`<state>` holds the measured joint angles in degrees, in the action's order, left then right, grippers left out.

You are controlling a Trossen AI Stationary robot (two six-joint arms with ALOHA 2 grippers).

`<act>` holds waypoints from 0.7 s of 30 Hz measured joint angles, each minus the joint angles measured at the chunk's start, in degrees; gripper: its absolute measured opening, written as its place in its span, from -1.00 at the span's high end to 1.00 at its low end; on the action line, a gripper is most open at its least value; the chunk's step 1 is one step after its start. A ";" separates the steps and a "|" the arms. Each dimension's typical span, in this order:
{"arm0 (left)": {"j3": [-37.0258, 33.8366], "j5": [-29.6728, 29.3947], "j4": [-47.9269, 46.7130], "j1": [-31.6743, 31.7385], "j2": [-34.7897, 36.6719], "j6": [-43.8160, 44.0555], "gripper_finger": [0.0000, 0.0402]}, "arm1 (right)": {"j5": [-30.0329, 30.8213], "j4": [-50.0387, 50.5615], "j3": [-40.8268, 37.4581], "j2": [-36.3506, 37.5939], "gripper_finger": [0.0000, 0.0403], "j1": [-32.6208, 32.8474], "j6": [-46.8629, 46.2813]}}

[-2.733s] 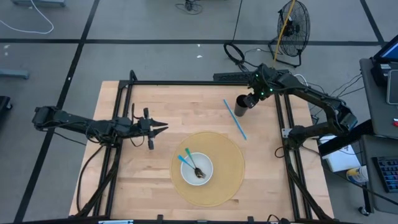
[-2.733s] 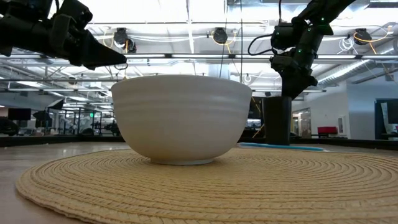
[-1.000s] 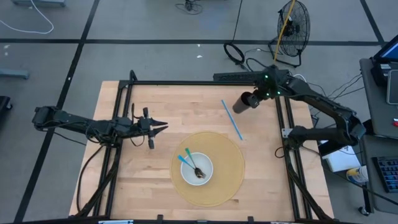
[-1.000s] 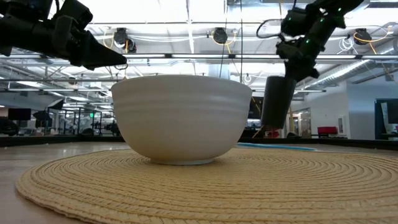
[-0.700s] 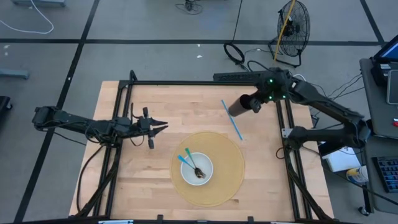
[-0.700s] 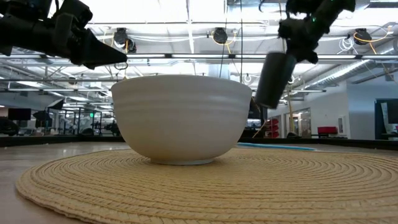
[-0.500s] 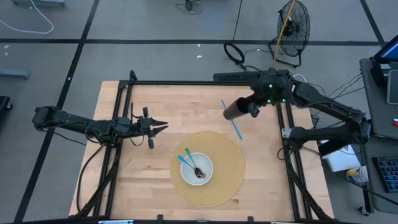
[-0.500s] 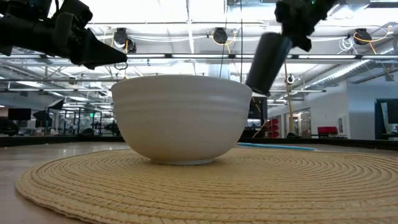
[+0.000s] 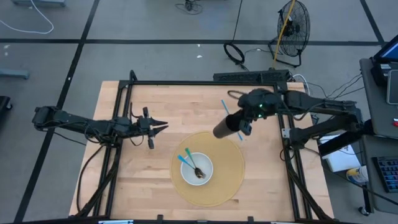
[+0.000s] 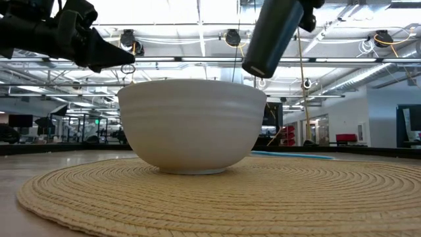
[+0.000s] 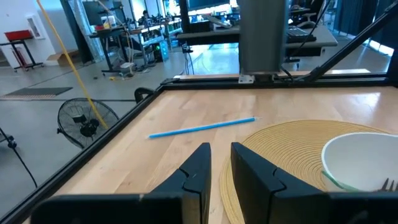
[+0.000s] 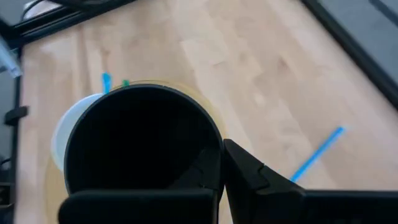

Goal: Pick & Place Utensil
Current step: Put the black cup to the right of the white bowl on the tablemat

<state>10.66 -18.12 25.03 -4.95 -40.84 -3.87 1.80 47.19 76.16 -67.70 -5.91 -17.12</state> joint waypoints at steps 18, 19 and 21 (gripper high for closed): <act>0.00 3.22 1.79 -0.06 0.00 0.83 0.67 | 2.23 3.06 7.81 -12.86 1.00 15.45 -5.65; 0.00 3.25 1.80 -0.07 0.00 0.98 0.67 | 3.16 3.71 7.81 -13.09 1.00 16.07 -6.55; 0.00 3.25 2.09 -0.07 0.00 1.11 0.67 | 4.88 5.61 7.81 -13.25 1.00 17.53 -8.54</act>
<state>10.66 -14.87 27.12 -5.02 -40.84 -2.76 6.69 52.80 83.96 -80.95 11.61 -25.66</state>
